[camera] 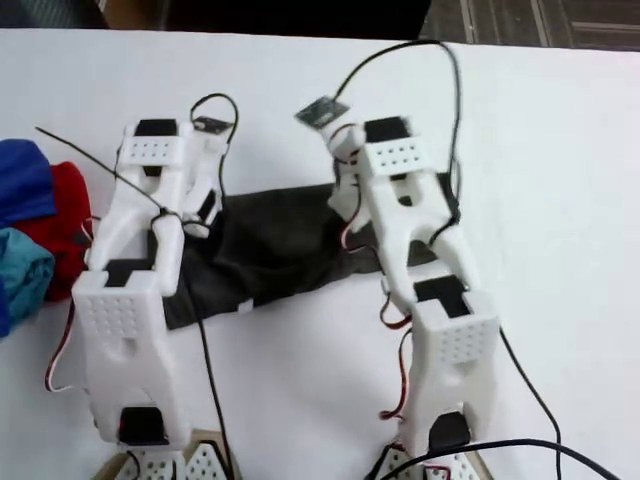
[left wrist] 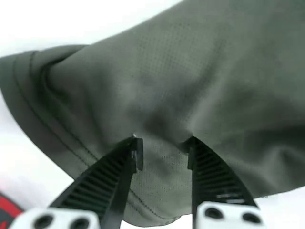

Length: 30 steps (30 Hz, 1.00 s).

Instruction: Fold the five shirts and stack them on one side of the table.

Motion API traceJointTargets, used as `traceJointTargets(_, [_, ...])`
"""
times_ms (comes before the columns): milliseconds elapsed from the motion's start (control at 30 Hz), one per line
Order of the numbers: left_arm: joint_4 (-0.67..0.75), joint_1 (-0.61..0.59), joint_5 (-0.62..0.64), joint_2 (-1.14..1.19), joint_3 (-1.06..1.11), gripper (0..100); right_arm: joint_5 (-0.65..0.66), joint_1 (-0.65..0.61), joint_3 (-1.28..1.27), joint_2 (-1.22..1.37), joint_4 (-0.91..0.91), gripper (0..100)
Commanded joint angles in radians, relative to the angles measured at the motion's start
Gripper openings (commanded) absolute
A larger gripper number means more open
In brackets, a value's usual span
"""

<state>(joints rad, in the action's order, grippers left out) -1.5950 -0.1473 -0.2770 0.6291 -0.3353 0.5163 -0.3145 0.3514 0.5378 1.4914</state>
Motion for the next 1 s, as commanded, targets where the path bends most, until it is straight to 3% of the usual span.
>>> traceJointTargets(0, [0.0,-0.006,0.0,-0.066,-0.004,18,0.0,-0.035,0.008,0.015,-0.054,2.1])
traceJointTargets(367, [-0.002,-0.071,0.0,-0.066,-0.004,18,-0.092,-0.062,0.008,0.056,-0.219,2.1])
traceJointTargets(567, [-0.005,-0.071,0.0,-0.071,-0.002,18,-0.092,-0.061,0.037,-0.018,-0.085,2.1])
traceJointTargets(733, [-0.075,-0.064,-0.002,-0.118,-0.019,18,-0.084,0.045,0.023,-0.177,0.013,2.1])
traceJointTargets(967, [-0.12,-0.066,-0.009,-0.339,0.097,18,-0.002,0.266,-0.126,-0.209,-0.102,2.1])
